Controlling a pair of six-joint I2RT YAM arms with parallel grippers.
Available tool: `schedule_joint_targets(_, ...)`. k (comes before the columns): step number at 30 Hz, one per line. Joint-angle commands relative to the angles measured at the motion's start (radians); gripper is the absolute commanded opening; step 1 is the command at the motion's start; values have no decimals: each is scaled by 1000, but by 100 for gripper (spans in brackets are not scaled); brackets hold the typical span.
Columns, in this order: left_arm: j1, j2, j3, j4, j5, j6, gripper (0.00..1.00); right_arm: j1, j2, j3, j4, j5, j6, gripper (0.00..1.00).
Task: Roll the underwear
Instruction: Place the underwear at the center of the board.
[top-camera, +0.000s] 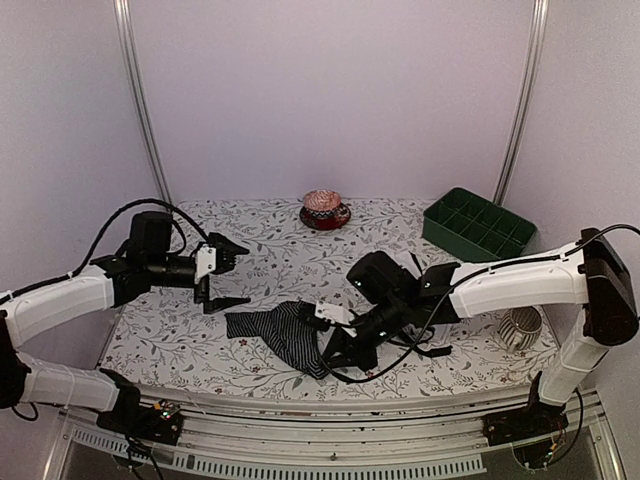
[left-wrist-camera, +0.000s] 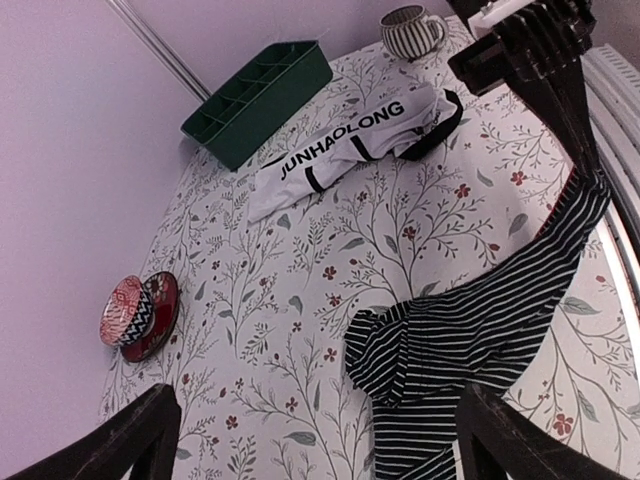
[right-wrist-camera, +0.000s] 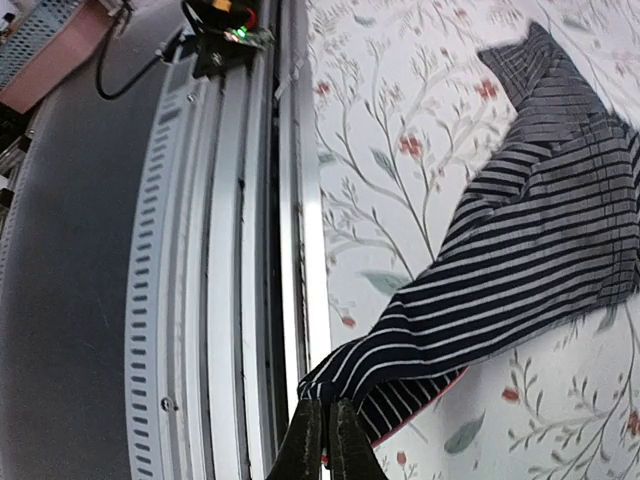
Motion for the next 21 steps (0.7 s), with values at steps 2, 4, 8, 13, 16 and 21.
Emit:
schedule_joint_targets(2,-88,80,32,-9,-111,12,98,-2,-77,-126,5,199,175,2)
schedule_joint_targets(4,-138,130,65,-7,-160,-5,98,-2,-62,-138,-17,231,228,2)
schedule_joint_targets(8,-207,264,151,-9,-230,-62,96,-2,-63,-177,-18,321,336,2)
schedule_joint_targets(13,-255,503,375,-121,-316,-161,88,-4,-61,-206,-13,384,427,2)
schedule_joint_targets(16,-258,662,535,-300,-275,-192,77,-11,-73,-229,-1,417,466,2)
schedule_joint_targets(21,-261,743,600,-422,-248,-195,64,-35,-135,-293,30,455,515,2)
